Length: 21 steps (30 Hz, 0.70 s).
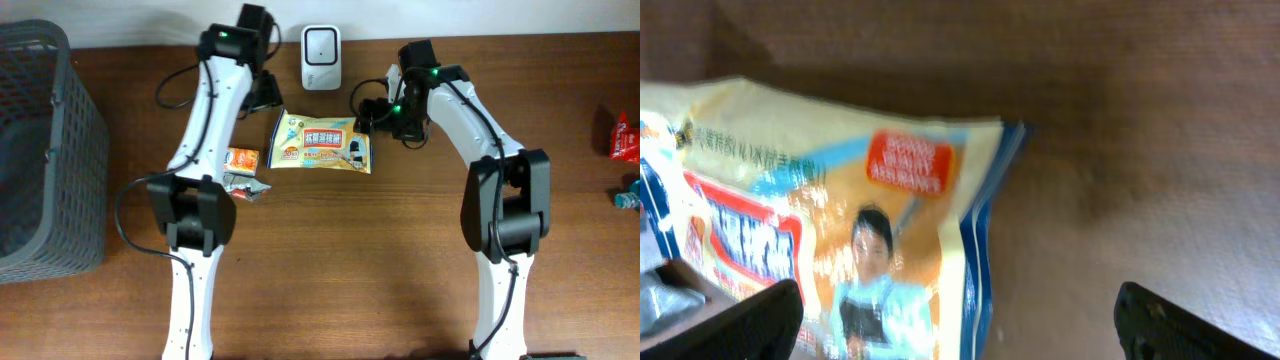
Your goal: Scan the item barcode
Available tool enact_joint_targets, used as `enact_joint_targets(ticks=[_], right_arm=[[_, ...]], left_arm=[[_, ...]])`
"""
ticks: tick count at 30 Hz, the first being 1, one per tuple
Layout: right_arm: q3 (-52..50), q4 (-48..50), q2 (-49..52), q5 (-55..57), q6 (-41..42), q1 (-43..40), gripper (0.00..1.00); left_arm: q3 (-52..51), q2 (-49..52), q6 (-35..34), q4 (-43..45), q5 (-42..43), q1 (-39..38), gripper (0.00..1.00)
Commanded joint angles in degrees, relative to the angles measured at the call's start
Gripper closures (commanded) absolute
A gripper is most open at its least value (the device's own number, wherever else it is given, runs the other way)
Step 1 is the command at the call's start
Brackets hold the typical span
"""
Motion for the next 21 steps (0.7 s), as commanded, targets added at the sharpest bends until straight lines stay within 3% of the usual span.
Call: enact_joint_targets(ticks=[1,2,4,5,6,9,15,17,21], right_arm=[[-0.31,3.69,5.03,-8.37,-0.37,0.83,0.01],[-0.31,4.98,6.03,-9.51,-0.35,1.31,0.05],[-0.31,5.14,6.97,-8.48,0.74,2.14,0.49],[-0.31,5.18,6.97,-7.74,0.72,2.49,0.9],[-0.24,5.2,6.95,-7.78,0.94,2.51,0.96],[-0.07,4.0,3.69,-6.56,1.6,1.4,0.96],[-0.07,-14.01,-22.77,46.21,2.69,1.77,0.96],[-0.22,-21.66,-22.75,60.26,10.03,2.89,0.96],[-1.18,-26.4,-21.27,65.9,14.27,3.91,0.96]], left_arm=[[-3.37,-0.83,-0.74,0.7,-0.61,1.18,0.04],[-4.57,-0.83,-0.74,1.09,-0.61,1.18,0.02],[-5.18,-0.83,-0.74,1.09,-0.63,1.18,0.02],[-5.18,-0.83,-0.74,1.29,-0.61,1.18,0.02],[-5.18,-0.83,-0.74,1.27,-0.61,1.18,0.02],[-5.18,-0.83,-0.7,0.83,-0.63,1.18,0.01],[-5.18,-0.83,-0.72,0.55,0.9,1.18,0.01],[-5.18,-0.83,-0.72,0.57,0.94,1.18,0.01],[-5.18,-0.83,-0.72,0.66,2.86,1.18,0.01]])
